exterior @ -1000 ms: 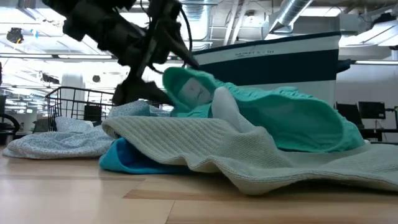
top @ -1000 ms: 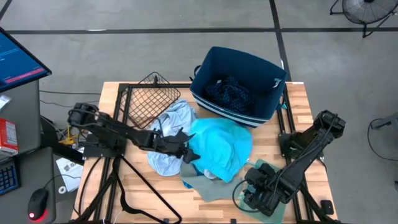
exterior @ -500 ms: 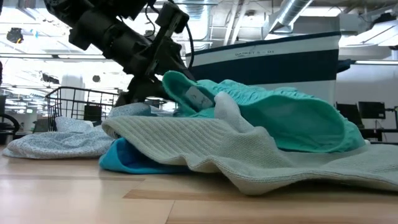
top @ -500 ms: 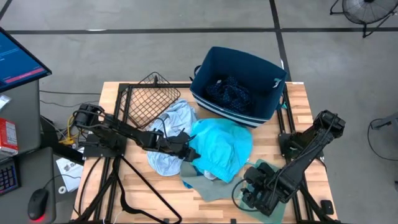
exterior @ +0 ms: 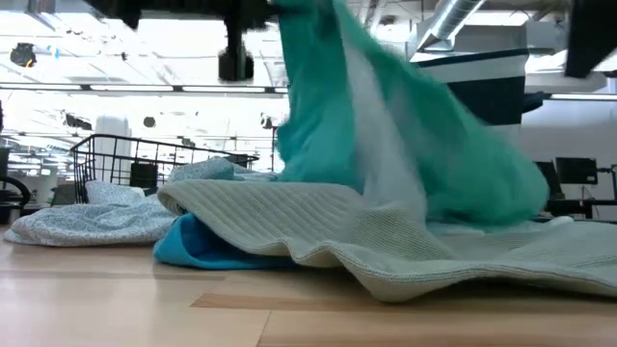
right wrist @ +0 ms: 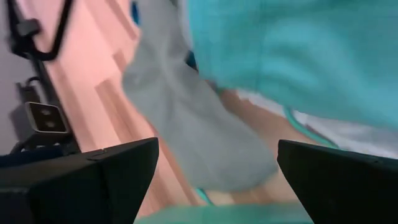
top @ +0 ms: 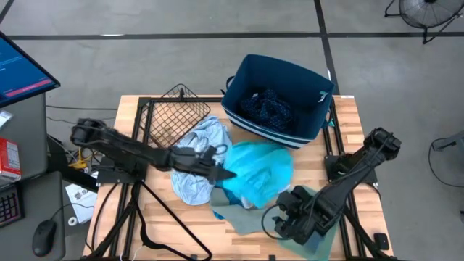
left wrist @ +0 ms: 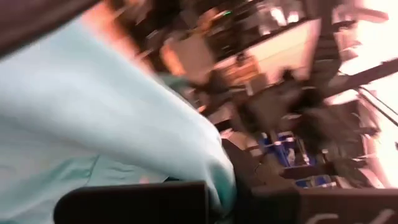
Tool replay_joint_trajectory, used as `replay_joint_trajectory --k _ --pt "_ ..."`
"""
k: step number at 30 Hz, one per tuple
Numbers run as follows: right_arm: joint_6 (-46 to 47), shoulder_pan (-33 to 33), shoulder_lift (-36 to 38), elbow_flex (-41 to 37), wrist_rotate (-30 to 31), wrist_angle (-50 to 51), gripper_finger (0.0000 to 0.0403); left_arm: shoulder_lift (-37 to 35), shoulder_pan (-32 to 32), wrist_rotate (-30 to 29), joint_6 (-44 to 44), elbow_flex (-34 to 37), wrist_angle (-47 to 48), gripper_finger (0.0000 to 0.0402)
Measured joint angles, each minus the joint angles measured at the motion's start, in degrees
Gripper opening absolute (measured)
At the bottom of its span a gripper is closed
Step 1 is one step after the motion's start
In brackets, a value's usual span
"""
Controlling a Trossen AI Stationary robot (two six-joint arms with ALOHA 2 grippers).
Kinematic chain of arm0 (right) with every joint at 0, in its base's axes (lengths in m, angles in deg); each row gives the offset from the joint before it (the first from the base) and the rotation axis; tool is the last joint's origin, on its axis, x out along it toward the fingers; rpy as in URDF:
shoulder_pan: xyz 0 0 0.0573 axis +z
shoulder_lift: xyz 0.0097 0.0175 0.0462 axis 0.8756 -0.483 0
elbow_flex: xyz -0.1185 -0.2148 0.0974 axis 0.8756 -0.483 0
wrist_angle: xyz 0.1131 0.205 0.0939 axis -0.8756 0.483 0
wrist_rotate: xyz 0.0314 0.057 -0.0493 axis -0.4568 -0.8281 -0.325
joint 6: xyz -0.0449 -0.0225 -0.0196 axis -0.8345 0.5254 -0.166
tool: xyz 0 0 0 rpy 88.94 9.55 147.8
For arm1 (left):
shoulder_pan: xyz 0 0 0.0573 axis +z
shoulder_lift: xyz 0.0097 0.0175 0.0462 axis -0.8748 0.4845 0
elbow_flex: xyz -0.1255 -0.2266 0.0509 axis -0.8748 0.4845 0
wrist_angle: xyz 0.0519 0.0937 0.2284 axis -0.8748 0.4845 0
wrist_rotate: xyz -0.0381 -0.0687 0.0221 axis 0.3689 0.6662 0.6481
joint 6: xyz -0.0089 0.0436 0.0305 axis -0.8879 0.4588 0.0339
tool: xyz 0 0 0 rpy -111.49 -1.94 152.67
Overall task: Pick & Place Cloths
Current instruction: Put the light blue shorts into the black wire basket
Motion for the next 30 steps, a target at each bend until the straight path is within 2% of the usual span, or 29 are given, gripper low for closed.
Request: replay_joint_trajectory --k 5,10,13,19,25,30 --pt "-6.6 -1.9 0.0 2.9 0.5 -0.7 0.0322 -12.8 0.0 -1.1 7.2 0.0 -0.1 0.0001" --pt "-15.4 -4.7 0.0 6.8 4.1 -0.5 0.0322 -24.6 0.9 -2.0 15.1 0.0 -0.9 0.0001" --pt "-19.7 -7.0 0.0 8.3 4.1 -0.5 0.0322 -31.0 2.4 -2.2 21.9 0.0 -2.0 0.0001" --pt "-22.6 -11.1 0.0 8.9 4.1 -0.8 0.0322 -43.1 7.3 -7.3 36.9 0.0 -4.4 0.0001" --pt "-22.6 -13.3 0.0 8.9 4.1 -1.8 0.0322 -51.6 13.3 -13.8 49.4 0.0 -4.9 0.0000" --pt "-22.6 -14.2 0.0 8.9 4.0 -2.9 0.0322 -53.8 18.3 -17.8 56.2 -2.8 -5.4 0.0000"
